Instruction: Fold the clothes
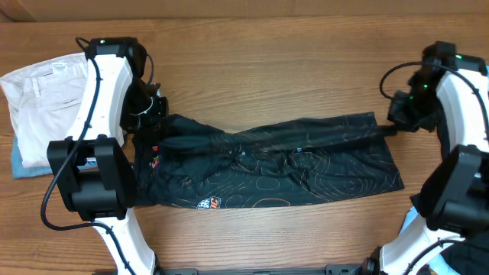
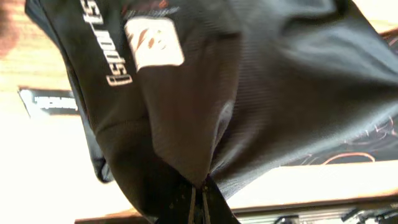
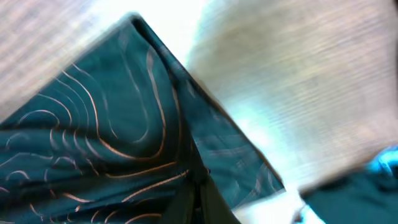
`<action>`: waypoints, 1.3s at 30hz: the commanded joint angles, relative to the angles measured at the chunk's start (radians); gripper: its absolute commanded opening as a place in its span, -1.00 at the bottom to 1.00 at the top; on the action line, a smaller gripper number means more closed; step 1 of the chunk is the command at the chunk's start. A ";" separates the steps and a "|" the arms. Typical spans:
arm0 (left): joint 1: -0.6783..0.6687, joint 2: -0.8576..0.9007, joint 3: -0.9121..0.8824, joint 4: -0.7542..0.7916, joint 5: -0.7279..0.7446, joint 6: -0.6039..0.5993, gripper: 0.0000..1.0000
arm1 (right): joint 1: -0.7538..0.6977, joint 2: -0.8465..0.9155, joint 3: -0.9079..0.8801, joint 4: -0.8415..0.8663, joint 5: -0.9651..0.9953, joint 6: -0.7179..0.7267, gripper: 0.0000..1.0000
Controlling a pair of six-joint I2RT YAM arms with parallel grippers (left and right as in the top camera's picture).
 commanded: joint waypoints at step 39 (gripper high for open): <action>-0.021 -0.020 -0.331 -0.010 -0.083 0.004 -0.92 | -0.006 -0.017 0.014 -0.231 0.032 0.016 -0.90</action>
